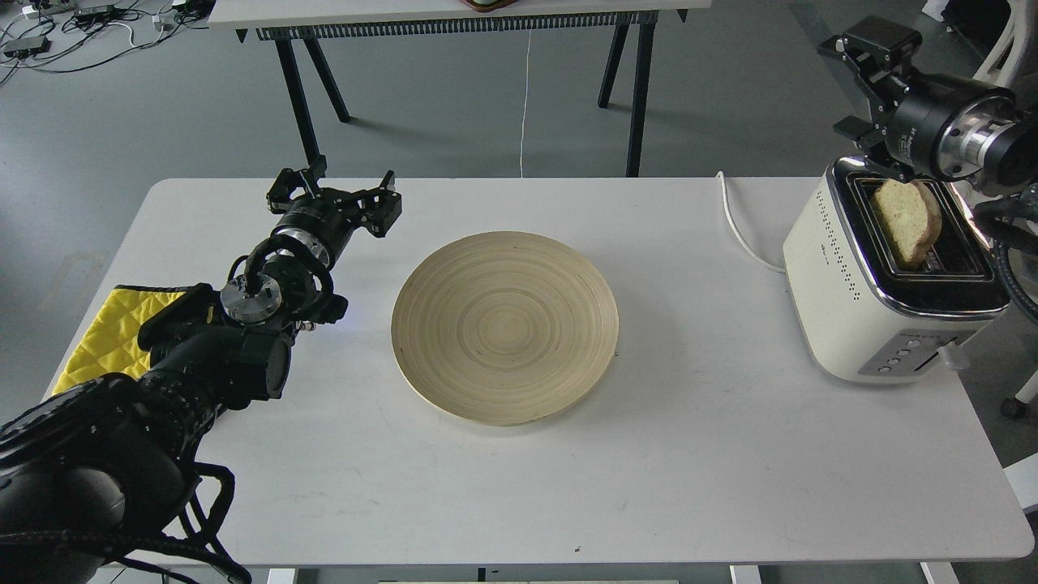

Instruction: Put bread in toaster with right arm

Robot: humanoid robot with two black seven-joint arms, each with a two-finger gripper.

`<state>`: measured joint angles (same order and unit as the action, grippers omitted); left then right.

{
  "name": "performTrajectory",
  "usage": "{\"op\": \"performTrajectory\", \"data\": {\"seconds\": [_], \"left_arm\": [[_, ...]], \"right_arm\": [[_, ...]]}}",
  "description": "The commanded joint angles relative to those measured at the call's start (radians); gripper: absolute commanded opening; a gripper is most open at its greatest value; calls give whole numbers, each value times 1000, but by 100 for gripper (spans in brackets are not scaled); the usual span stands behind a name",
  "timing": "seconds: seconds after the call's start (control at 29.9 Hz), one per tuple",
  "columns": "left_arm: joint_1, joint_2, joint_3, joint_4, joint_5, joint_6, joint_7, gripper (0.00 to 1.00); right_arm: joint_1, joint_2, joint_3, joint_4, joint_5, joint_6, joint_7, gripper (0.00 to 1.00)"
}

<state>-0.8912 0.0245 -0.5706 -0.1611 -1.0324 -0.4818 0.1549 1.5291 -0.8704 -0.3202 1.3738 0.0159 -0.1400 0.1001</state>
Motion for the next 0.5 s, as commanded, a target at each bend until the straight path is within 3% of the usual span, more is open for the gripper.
{"op": "performTrajectory", "data": {"seconds": [0.0, 0.3, 0.47], "left_arm": [[0, 0, 0, 0, 0, 0, 0, 100], [0, 0, 0, 0, 0, 0, 0, 100], [0, 0, 0, 0, 0, 0, 0, 100]], "right_arm": [[-75, 80, 85, -45, 90, 2, 47, 99], [-263, 224, 256, -104, 184, 37, 177, 99], [-374, 329, 319, -244, 275, 235, 242, 99]]}}
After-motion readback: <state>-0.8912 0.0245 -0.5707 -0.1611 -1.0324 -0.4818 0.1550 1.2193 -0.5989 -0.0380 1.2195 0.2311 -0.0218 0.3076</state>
